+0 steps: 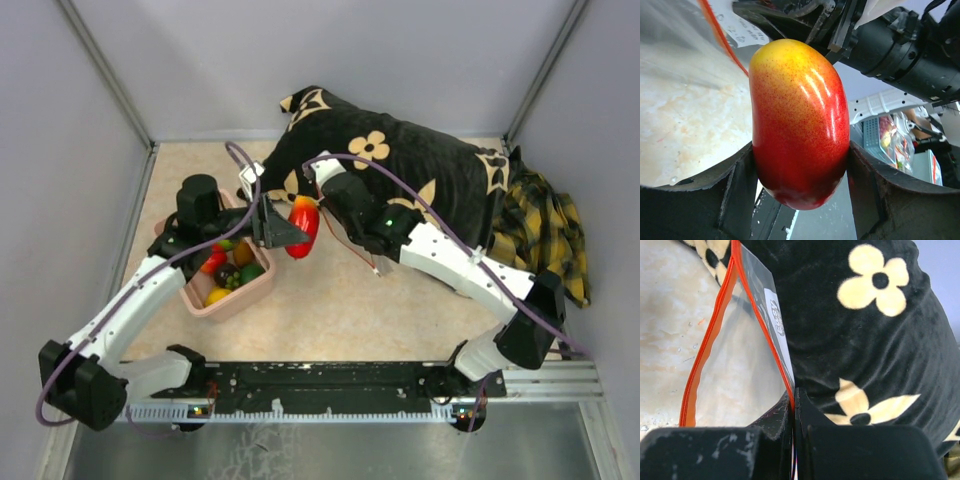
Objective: Place the food in the zip-top bag and seal the zipper
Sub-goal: Place the fake fruit in the zipper food storage bag.
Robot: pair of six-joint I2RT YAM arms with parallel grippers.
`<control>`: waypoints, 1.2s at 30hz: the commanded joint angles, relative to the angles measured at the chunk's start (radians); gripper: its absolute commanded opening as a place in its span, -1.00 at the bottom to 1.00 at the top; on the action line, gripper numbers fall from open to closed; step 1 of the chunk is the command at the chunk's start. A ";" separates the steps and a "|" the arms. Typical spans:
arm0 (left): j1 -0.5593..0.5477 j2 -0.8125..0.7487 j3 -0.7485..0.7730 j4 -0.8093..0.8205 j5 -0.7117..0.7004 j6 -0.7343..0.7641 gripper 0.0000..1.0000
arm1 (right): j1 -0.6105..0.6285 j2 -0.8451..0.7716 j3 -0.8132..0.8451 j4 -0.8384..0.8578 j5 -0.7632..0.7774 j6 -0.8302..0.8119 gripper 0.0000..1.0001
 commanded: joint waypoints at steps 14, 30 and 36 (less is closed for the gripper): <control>-0.070 0.215 0.099 -0.007 -0.014 0.005 -0.41 | 0.052 0.029 0.070 0.012 0.031 -0.015 -1.00; -0.070 0.292 0.146 -0.209 -0.174 -0.014 -0.45 | 0.059 0.024 0.058 0.023 -0.033 0.040 -1.00; -0.069 0.271 0.147 -0.190 -0.233 -0.058 -0.39 | 0.078 0.047 0.061 0.017 -0.098 0.135 -1.00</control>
